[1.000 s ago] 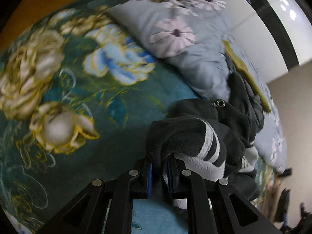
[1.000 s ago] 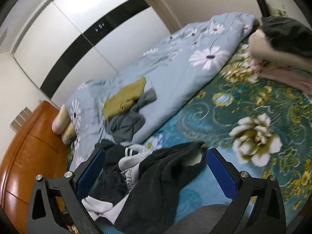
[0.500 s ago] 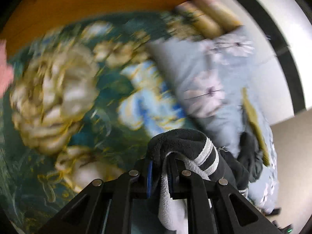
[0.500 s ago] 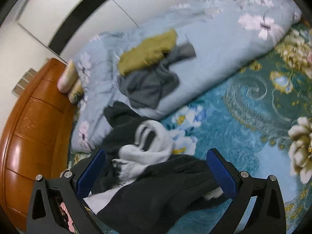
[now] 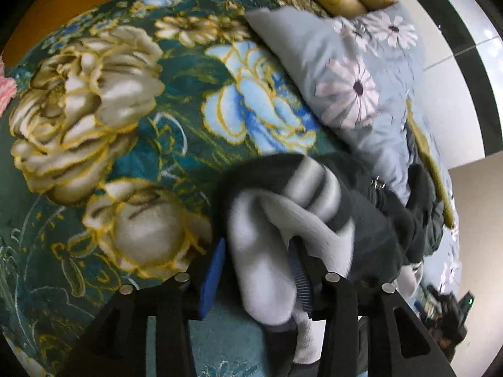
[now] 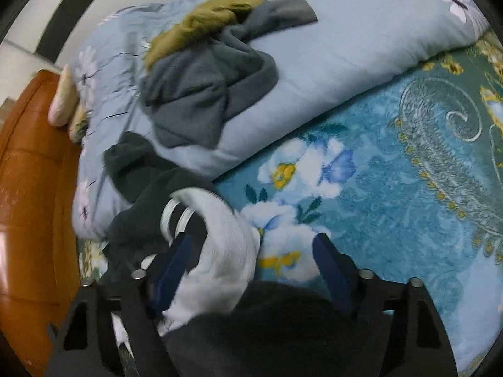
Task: Fold clothes
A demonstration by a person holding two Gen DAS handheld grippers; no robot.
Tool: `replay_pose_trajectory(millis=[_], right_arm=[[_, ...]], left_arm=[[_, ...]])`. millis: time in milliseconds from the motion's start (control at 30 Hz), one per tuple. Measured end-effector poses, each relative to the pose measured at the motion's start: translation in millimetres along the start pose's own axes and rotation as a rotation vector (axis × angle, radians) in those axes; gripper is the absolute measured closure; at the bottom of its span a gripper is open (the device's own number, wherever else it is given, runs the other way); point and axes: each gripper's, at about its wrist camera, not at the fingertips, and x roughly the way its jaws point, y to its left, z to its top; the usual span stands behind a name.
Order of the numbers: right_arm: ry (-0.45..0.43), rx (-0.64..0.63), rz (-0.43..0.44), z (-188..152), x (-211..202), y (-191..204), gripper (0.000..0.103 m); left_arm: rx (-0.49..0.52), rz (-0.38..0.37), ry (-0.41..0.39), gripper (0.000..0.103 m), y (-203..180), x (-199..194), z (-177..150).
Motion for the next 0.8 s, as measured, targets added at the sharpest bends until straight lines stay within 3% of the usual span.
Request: replay_pose_trajectory(millis=[167, 267, 300, 333, 400, 433, 500, 667, 800], right_arm=[[0.039, 0.012, 0.014, 8.0, 29.2, 12.1, 0.03], [0.1, 0.092, 0.016, 7.9, 51.7, 5.8, 0.032], [0.114, 0.122, 0.043, 6.2, 55.7, 4.3, 0.042], [0.123, 0.135, 0.063, 4.4, 57.3, 4.7, 0.057], [0.13, 0.122, 0.074, 0.4, 56.3, 9.3, 0.07], [0.124, 0.099, 0.066, -1.2, 52.7, 12.1, 0.091], [0.102, 0.092, 0.095, -3.1, 41.2, 10.0, 0.091], [-0.018, 0.147, 0.249, -0.5, -10.5, -10.7, 0.092], [-0.157, 0.109, 0.337, 7.2, -71.8, -13.9, 0.093]], left_arm=[[-0.041, -0.006, 0.043, 0.054, -7.5, 19.8, -9.5], [-0.07, 0.008, 0.038, 0.057, -10.2, 26.3, -13.7], [-0.077, 0.019, 0.033, 0.062, -11.0, 27.7, -14.9], [-0.085, 0.04, 0.026, 0.084, -11.6, 28.0, -15.9], [-0.101, 0.085, 0.011, 0.09, -12.9, 26.2, -17.4], [-0.096, 0.08, -0.002, 0.091, -16.7, 22.0, -17.9], [-0.062, 0.059, -0.039, 0.092, -29.3, 9.0, -18.6], [0.117, -0.124, -0.152, 0.093, -99.3, -48.6, -14.7], [0.276, -0.324, -0.258, 0.094, -166.1, -106.1, -15.1]])
